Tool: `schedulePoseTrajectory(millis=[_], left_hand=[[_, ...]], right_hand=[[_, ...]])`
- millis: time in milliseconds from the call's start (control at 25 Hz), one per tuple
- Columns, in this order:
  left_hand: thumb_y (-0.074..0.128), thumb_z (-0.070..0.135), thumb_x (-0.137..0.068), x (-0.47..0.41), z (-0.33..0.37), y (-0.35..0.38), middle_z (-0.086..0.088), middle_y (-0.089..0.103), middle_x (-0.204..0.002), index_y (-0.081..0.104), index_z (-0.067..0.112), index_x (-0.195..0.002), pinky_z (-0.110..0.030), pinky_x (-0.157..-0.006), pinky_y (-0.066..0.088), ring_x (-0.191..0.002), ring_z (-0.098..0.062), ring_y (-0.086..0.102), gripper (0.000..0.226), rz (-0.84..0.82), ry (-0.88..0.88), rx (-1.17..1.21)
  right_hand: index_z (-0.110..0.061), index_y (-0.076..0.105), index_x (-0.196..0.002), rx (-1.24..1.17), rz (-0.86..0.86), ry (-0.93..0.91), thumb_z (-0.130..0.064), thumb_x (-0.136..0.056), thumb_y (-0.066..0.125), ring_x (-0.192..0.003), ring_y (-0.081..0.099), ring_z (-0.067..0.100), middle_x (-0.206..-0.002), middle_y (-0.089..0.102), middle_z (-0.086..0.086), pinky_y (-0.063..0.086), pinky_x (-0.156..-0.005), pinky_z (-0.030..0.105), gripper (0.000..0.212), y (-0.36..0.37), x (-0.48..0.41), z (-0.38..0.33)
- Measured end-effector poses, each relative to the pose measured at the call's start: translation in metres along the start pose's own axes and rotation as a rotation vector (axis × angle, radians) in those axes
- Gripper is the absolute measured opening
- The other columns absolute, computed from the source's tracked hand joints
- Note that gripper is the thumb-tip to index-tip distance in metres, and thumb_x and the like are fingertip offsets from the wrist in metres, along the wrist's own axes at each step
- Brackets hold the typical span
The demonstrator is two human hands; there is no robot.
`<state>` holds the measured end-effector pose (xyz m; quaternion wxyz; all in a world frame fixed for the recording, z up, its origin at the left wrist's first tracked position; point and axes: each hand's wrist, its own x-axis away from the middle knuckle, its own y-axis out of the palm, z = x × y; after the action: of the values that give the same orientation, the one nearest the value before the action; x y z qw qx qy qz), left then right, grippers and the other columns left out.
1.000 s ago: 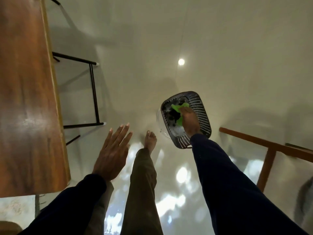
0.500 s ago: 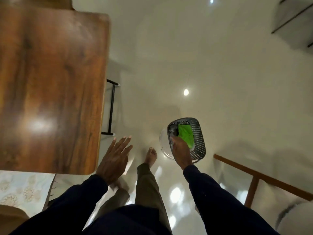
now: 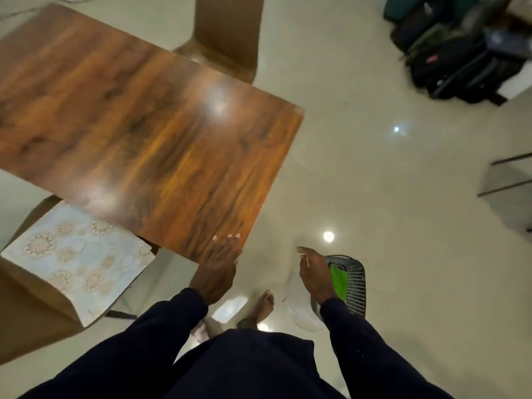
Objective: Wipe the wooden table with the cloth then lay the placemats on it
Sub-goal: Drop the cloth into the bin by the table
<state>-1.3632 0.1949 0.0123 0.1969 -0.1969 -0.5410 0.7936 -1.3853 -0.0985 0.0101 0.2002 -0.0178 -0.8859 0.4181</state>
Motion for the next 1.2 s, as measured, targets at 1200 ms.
schedulePoseTrajectory(millis=[1200], left_hand=[[0.049,0.012,-0.099,0.122,-0.106,-0.092,-0.019,0.061,-0.147,0.071,0.006,-0.124,-0.052,-0.125,0.029,-0.137,-0.039,0.058,0.035,0.383,-0.815,-0.049]], right_hand=[[-0.008,0.064,-0.140,0.267,-0.520,-0.740,-0.025,-0.117,0.034,-0.119,0.068,0.026,-0.134,0.071,0.012,0.048,-0.094,0.017,0.041,0.074,-0.068,-0.275]])
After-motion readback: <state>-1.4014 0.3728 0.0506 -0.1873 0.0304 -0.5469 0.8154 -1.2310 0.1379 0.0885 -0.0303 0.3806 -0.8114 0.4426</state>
